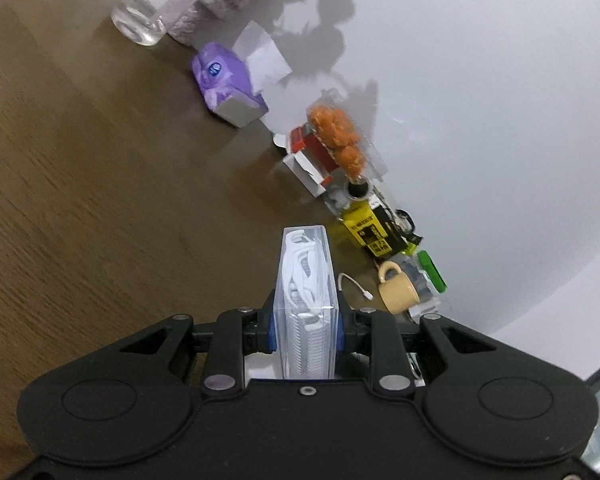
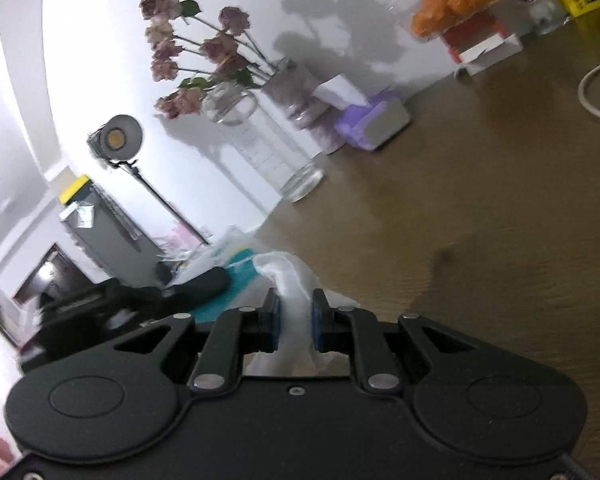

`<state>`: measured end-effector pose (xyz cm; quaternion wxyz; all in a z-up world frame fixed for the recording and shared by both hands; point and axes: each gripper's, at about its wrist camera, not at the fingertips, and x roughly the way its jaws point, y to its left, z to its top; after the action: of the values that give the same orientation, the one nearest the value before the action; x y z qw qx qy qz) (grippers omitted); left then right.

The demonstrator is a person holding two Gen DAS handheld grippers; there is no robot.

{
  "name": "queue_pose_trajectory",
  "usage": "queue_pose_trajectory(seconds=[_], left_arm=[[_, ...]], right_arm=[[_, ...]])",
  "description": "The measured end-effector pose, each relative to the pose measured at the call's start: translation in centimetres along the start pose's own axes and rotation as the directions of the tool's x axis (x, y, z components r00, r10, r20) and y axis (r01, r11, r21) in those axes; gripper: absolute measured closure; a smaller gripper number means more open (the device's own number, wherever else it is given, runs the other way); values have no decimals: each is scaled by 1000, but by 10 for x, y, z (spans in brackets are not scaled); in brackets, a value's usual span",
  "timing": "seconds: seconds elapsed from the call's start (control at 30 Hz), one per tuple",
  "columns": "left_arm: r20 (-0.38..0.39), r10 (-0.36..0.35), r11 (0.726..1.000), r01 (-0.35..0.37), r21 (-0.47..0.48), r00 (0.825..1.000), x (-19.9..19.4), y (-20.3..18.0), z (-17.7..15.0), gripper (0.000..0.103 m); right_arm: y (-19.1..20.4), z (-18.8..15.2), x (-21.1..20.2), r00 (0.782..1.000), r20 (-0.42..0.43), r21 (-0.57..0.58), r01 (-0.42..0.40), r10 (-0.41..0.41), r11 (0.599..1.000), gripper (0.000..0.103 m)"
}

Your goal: Clean container

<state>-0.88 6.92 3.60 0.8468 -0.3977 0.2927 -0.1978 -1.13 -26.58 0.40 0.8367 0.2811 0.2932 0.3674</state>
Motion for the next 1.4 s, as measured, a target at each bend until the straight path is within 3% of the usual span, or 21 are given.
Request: queue_pose_trajectory(seconds=[0.13, 0.17, 0.23, 0.3, 0.4, 0.47, 0.53, 0.6, 0.7, 0.77, 0.83, 0.93, 1.03, 1.17, 1.27, 1.33, 1.4], left_arm=[[-4, 10, 1000, -10, 3, 1000, 2, 2, 2, 78], [-10, 8, 1000, -8, 15, 1000, 2, 1, 0, 78], [-24, 7, 998, -6, 55, 1000, 0, -2, -4, 78], [-33, 15, 996, -12, 84, 999, -1, -4, -7, 78], [-31, 30, 995, -27, 96, 999, 2, -3, -7, 78], [-21, 27, 997, -26, 73, 999, 4, -1, -3, 78], [-17, 23, 997, -22, 70, 1000, 5, -1, -1, 78], [-21, 23, 996, -21, 86, 1000, 5, -4, -3, 78], [-32, 25, 992, -21, 124, 999, 3, -9, -10, 78], [-33, 33, 989, -28, 143, 999, 5, -11, -12, 78], [-23, 47, 989, -44, 138, 999, 8, -9, -9, 78], [-10, 62, 990, -60, 131, 998, 13, -7, 0, 78], [-18, 65, 987, -62, 149, 998, 15, -10, -3, 78], [-37, 62, 984, -55, 168, 997, 15, -13, -11, 78], [-43, 55, 980, -46, 194, 998, 14, -19, -17, 78], [-40, 74, 961, -61, 270, 996, 14, -29, -25, 78], [-38, 108, 925, -87, 369, 993, 14, -41, -35, 78]], right_arm=[[20, -15, 12, 978, -169, -84, -140, 125, 987, 87], [22, -17, 12, 977, -178, -109, -136, 115, 985, 87], [15, -11, 12, 992, -127, -110, -37, 23, 993, 87], [-6, 5, 6, 998, -38, -39, 52, -53, 998, 87], [-16, 20, 0, 997, -2, -6, 71, -71, 997, 87], [-6, 17, 2, 998, -62, -33, -3, 1, 999, 87], [9, 5, 9, 985, -157, -95, -89, 73, 991, 87], [16, -4, 11, 978, -184, -121, -117, 93, 986, 87], [2, 10, 5, 998, -66, -74, -10, 6, 997, 87], [-16, 23, -4, 998, 25, 11, 49, -49, 999, 87], [-17, 26, -5, 999, 21, 16, 24, -24, 1000, 87], [8, 11, -1, 992, -98, -67, -84, 78, 994, 87], [26, -3, -4, 982, -116, -99, -162, 150, 982, 87], [17, 9, -18, 995, 48, -63, -82, 85, 995, 87], [7, 12, -21, 996, 91, -47, 2, 2, 999, 87], [1, 18, -17, 995, 98, -52, 34, -29, 998, 87], [2, 24, -12, 993, 112, -68, 37, -30, 997, 87]])
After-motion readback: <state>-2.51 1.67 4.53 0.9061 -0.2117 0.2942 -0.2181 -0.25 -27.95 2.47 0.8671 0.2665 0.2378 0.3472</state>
